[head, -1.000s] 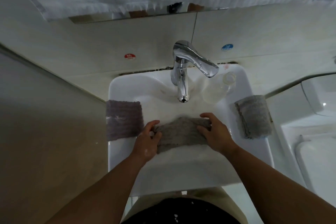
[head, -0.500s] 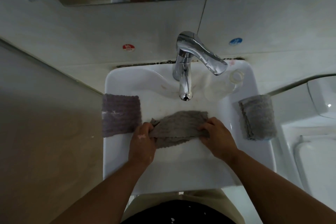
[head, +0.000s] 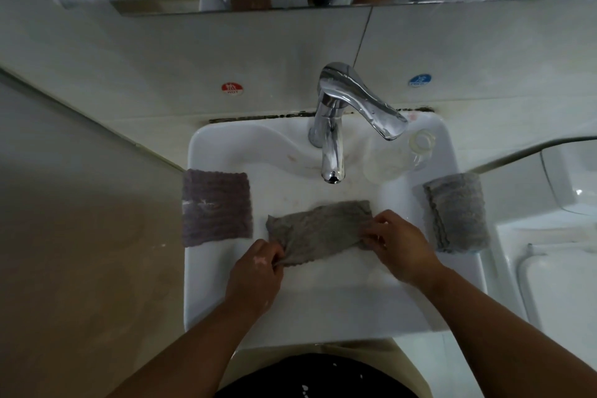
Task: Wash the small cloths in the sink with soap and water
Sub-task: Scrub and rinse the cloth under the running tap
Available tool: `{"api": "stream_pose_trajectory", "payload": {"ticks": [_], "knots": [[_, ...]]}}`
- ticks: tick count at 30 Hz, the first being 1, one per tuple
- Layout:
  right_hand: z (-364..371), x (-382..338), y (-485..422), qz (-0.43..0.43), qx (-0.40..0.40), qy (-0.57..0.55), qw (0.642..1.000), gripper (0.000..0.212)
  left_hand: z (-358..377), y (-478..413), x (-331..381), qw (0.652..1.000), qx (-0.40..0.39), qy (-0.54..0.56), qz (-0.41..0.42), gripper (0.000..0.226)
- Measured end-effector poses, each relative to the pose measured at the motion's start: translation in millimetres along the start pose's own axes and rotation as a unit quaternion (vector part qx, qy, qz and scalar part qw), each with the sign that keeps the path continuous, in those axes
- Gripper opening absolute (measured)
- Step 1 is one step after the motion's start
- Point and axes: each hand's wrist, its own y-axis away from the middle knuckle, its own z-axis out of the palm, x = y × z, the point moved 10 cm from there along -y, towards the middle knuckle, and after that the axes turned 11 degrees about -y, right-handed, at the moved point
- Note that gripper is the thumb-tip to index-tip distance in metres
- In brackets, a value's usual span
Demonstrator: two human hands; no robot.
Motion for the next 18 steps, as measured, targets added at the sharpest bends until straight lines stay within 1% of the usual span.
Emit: {"api": "stream_pose_trajectory", "payload": {"ticks": [2,6,9,12,14,16,18], "knots": [[13.4,13.0,5.3,0.028,-0.041,0.011,0.999,0.016,10.7,-0.8,-4.9,0.999,-0.030,-0.019,-0.004,0.016],[27.7,20.9,12.7,0.047,-0.068,-0.020,0.996,0.029,17.1,-3.2,-5.1,0.998,-0.049,-0.049,0.012,0.020],[25.0,25.3,11.5,0.055,-0.043,-0.021,0.997,0.026,18.8,-4.1,-9.5,0.998,-0.043,-0.048,0.013,0.021],[20.2,25.9,8.8,0.037,-0.014,-0.003,0.999,0.017,17.6,-4.3,-10.0,0.998,-0.021,-0.051,0.023,0.014],[19.6,23.9,9.1,0.028,-0.010,0.009,1.000,0.015,12.8,-5.1,-10.6,0.998,0.001,-0.054,0.027,0.010],[17.8,21.3,10.5,0.028,-0.011,0.028,0.999,0.017,8.8,-5.2,-9.9,0.997,0.014,-0.062,0.035,0.013],[12.0,16.9,13.7,0.019,0.007,0.032,0.999,0.018,-0.2,-4.8,-7.5,0.995,0.041,-0.080,0.048,0.022]]}}
